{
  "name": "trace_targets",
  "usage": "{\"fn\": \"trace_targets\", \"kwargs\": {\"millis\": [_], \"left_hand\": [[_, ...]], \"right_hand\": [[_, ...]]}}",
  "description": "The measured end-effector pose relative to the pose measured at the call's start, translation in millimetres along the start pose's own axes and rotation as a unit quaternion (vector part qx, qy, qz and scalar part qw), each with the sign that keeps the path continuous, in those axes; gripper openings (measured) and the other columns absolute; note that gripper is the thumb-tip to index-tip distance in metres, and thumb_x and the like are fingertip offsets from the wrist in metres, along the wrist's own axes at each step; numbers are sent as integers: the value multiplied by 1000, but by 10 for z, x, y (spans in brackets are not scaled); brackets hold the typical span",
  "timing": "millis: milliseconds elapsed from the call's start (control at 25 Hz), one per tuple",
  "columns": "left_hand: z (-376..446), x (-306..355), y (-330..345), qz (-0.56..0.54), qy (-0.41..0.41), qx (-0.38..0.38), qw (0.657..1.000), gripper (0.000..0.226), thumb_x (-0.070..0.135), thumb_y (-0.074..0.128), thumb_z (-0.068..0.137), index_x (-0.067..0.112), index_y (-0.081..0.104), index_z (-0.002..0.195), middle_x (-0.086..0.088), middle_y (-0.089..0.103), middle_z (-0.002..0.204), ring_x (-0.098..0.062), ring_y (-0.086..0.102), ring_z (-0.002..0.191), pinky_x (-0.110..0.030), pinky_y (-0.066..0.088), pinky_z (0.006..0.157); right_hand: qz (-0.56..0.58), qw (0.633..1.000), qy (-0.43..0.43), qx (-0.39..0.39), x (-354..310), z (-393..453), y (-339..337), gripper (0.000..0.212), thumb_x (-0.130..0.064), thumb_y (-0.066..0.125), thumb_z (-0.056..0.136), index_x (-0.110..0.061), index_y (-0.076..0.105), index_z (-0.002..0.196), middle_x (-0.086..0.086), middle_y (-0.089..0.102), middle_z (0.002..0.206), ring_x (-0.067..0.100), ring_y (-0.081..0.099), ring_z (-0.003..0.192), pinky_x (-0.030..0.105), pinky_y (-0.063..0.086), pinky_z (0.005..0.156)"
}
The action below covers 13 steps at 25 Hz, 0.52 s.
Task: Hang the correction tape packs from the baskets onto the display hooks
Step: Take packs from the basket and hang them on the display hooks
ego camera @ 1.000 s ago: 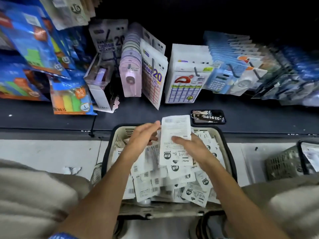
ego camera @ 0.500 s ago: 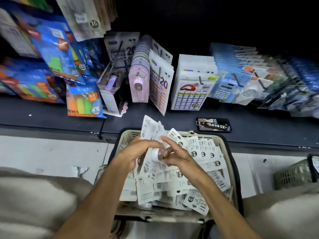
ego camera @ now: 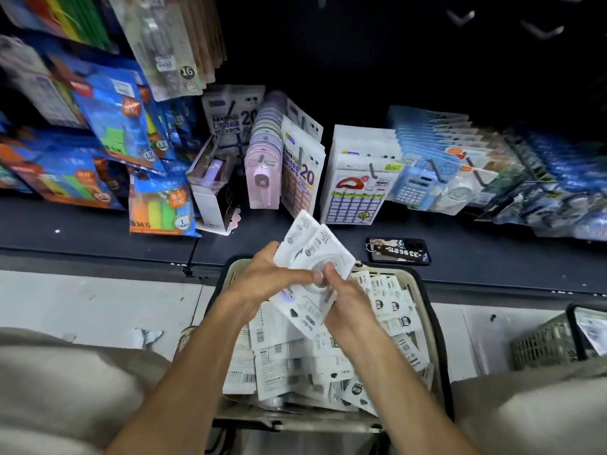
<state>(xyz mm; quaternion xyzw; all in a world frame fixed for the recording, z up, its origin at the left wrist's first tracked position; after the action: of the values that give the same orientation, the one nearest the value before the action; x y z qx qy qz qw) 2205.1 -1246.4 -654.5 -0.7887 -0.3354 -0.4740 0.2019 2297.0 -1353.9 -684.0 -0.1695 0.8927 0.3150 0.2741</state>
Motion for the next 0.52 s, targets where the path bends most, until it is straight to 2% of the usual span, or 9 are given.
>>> {"fn": "trace_targets", "kwargs": {"millis": [120,200,240,280,320,360,400,440,520], "left_hand": [[-15,15,-86,116,28,-21,993,54,8,95,63,18,66,107,1,78,93,-9,75,79,-26,59,65],[-27,27,-182,247,30,-10,968,49,13,92,61,22,65,101,1,76,92,-18,73,83,-34,61,73],[-25,41,-209,331,34,-10,943,48,16,90,59,24,64,98,2,75,92,-20,71,85,-34,61,75],[-20,59,-209,413,36,-20,910,49,18,89,56,28,63,97,5,74,92,-20,70,85,-34,60,76],[-14,76,-189,471,38,-38,881,51,21,89,54,32,64,98,7,74,93,-18,70,86,-33,60,77],[-13,83,-149,499,37,-62,864,52,24,89,52,34,66,97,9,74,91,-17,70,84,-34,60,76],[-8,78,-97,510,40,-90,854,48,27,91,51,33,69,94,10,74,87,-16,71,81,-35,61,74],[-4,68,-66,519,47,-113,846,45,28,92,50,30,71,89,10,74,83,-15,71,78,-35,62,71],[31,50,-60,474,63,-134,868,44,26,96,50,29,73,87,10,75,78,-9,70,70,-32,60,65]], "right_hand": [[-11,1000,-11,21,202,14,121,67,-27,69,94,-11,35,150,17,64,133,29,67,114,45,57,95],[-245,962,-107,58,-28,-55,35,90,-34,78,87,-28,20,156,8,41,157,23,47,138,41,39,113],[-424,878,-211,67,-237,-66,-20,104,-40,82,81,-34,12,158,0,21,167,18,26,150,38,23,120],[-590,748,-303,29,-375,-86,20,113,-50,83,75,-38,8,158,-7,7,169,12,7,154,36,7,122],[-717,610,-334,-45,-387,-104,107,114,-57,82,71,-42,9,157,-11,6,169,9,-1,154,35,-3,123],[-783,524,-317,-109,-333,-87,122,109,-59,82,69,-44,16,155,-11,18,166,9,7,154,35,-3,123],[-801,505,-291,-139,-291,-37,92,100,-55,84,67,-45,28,149,-12,37,157,11,26,147,35,9,122],[-794,528,-263,-147,-271,5,55,87,-50,86,65,-44,41,139,-14,53,142,10,46,131,33,26,114],[-700,671,-182,-164,-242,54,-73,64,-39,91,61,-37,58,116,-18,69,114,7,65,100,28,49,87]]}}
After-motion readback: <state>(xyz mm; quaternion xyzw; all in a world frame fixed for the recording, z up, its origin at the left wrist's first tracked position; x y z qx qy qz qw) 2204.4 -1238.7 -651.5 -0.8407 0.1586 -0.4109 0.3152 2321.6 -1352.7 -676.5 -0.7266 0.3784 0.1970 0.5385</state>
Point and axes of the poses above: each hand's wrist, its own z-axis towards the middle knuckle, its own y-axis out of the palm, x = y × z, the point moved 6 cm from there along z, towards the middle knuckle
